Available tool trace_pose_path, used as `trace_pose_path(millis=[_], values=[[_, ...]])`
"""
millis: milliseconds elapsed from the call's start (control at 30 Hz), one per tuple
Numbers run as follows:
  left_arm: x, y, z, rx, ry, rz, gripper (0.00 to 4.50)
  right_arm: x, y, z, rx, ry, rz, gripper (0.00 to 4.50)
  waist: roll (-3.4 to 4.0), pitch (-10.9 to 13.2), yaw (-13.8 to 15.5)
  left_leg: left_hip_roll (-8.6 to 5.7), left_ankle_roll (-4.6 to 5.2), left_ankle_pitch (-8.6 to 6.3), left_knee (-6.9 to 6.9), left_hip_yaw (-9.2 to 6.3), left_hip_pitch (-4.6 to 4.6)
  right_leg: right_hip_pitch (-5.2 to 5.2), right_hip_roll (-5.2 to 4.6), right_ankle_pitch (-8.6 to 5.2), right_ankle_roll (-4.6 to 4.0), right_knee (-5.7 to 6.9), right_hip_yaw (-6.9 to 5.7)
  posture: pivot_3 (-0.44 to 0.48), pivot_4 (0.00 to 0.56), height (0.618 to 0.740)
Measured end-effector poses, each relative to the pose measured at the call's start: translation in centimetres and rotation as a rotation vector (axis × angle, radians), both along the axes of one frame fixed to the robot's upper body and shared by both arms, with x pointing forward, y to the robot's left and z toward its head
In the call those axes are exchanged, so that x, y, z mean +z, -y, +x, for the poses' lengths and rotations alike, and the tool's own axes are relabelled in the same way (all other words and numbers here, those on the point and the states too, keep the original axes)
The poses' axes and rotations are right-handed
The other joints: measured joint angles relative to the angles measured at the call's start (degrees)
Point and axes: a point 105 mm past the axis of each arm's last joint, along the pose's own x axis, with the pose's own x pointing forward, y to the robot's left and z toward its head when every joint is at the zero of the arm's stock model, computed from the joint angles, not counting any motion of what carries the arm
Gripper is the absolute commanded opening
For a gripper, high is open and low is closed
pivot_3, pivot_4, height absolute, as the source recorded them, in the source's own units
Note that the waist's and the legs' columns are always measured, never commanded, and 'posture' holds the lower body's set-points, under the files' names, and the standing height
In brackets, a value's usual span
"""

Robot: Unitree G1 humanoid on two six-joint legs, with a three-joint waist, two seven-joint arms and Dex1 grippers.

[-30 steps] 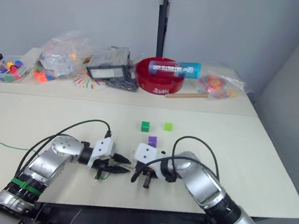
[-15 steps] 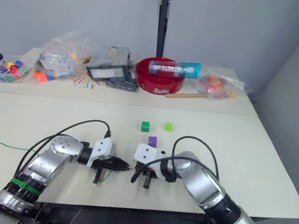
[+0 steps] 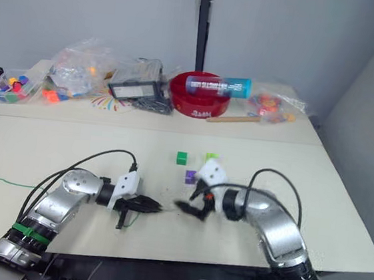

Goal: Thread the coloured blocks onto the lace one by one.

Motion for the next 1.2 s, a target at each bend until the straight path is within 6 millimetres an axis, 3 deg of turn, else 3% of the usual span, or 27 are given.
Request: trace_pose_path(millis=[167, 500, 633, 1067, 1200], values=[[-0.2, -0.1, -0.1, 0.005, -0.006, -0.001, 0.0, 0.0, 2.6, 3.3, -0.308, 0.04, 0.079, 4.47, 0.0, 0.0, -0.01, 0.0, 0.0, 0.0, 0.0, 0.01, -0.03, -0.04, 0.0, 0.0, 0.0, -0.01, 0.01, 0.0, 0.15, 0.731], [-0.2, -0.1, -0.1, 0.014, -0.002, -0.003, 0.0, -2.6, 2.0, 7.0, -0.624, 0.039, 0.12, 4.47, 0.04, 0.01, -0.06, 0.0, 0.0, 0.0, 0.0, 0.01, -0.04, -0.05, -0.03, 0.01, -0.01, 0.0, 0.01, 0.0, 0.15, 0.731], [-0.3, -0.3, -0.1, 0.022, -0.001, 0.0, 0.0, -3.7, 2.5, 8.0, -0.664, 0.033, 0.105, 4.47, 0.05, 0.02, 0.02, -0.02, 0.0, 0.0, 0.0, 0.01, -0.05, -0.05, -0.05, 0.02, 0.0, -0.02, 0.01, 0.0, 0.15, 0.731], [-0.1, -0.5, 0.0, 0.035, 0.009, -0.001, 0.0, -4.6, 1.6, 11.4, -0.715, 0.019, 0.115, 4.47, 0.1, 0.05, -1.04, -0.02, 0.0, 0.0, -0.01, 0.01, -0.03, -0.05, -0.05, 0.03, -0.01, 0.02, 0.01, 0.0, 0.15, 0.731], [0.1, -0.5, -0.1, 0.036, 0.017, -0.003, 0.0, -4.6, 1.1, 11.9, -0.716, 0.019, 0.125, 3.33, 0.1, 0.05, -1.29, -0.01, 0.0, 0.0, -0.01, 0.0, -0.01, -0.04, -0.05, 0.03, -0.01, 0.05, 0.01, 0.0, 0.15, 0.731]])
